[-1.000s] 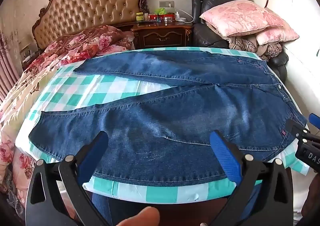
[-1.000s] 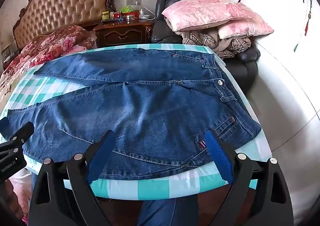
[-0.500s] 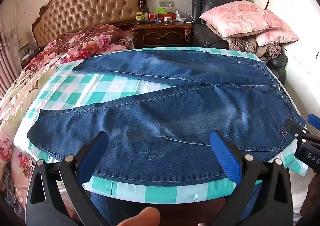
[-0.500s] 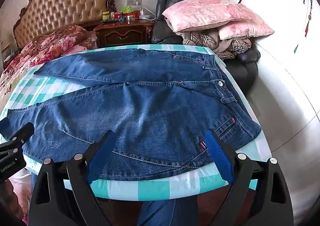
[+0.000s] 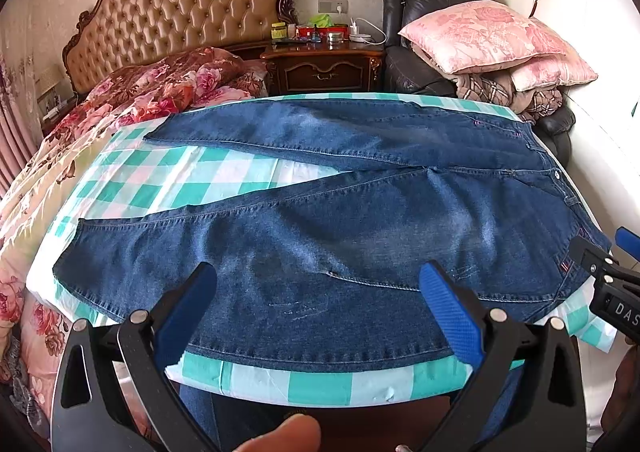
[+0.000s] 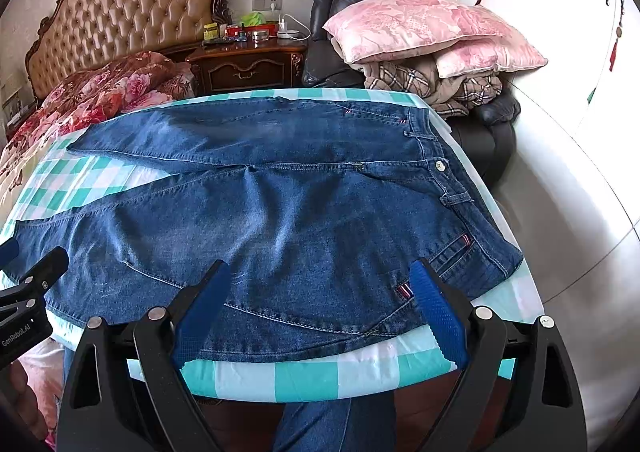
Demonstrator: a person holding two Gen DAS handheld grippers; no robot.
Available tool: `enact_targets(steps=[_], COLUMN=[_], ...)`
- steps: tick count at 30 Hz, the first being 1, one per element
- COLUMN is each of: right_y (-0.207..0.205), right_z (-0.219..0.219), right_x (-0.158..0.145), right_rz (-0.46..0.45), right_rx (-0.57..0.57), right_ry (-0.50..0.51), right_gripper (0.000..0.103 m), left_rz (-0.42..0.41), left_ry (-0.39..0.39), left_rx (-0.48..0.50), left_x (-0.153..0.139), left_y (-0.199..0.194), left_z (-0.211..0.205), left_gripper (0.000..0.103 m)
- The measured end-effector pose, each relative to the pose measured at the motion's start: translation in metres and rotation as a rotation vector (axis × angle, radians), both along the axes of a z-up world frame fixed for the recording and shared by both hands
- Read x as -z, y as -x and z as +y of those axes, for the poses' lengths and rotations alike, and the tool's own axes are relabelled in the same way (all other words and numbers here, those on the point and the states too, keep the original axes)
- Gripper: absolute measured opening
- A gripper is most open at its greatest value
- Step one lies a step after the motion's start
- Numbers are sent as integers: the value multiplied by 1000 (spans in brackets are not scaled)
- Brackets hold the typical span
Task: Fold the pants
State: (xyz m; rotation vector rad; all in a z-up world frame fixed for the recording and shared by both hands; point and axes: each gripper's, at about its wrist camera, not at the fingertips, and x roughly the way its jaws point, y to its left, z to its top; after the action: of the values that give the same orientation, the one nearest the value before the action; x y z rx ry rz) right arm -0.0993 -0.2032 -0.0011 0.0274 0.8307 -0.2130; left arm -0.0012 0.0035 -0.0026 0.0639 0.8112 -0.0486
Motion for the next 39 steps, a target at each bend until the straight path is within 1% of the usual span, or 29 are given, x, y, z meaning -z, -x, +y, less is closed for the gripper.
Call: enact_targets(steps=[39], right_y=[-2], right_z=[0], right_x=[-2], right_rz=[-2], right_rx=[-2], right_ry=[-5], right_gripper=[88], left_rz=[5], left_ry=[-3], left_rx=[3], left_x=[-4], left_y=[-4], left_z=[-5], left_gripper=[102])
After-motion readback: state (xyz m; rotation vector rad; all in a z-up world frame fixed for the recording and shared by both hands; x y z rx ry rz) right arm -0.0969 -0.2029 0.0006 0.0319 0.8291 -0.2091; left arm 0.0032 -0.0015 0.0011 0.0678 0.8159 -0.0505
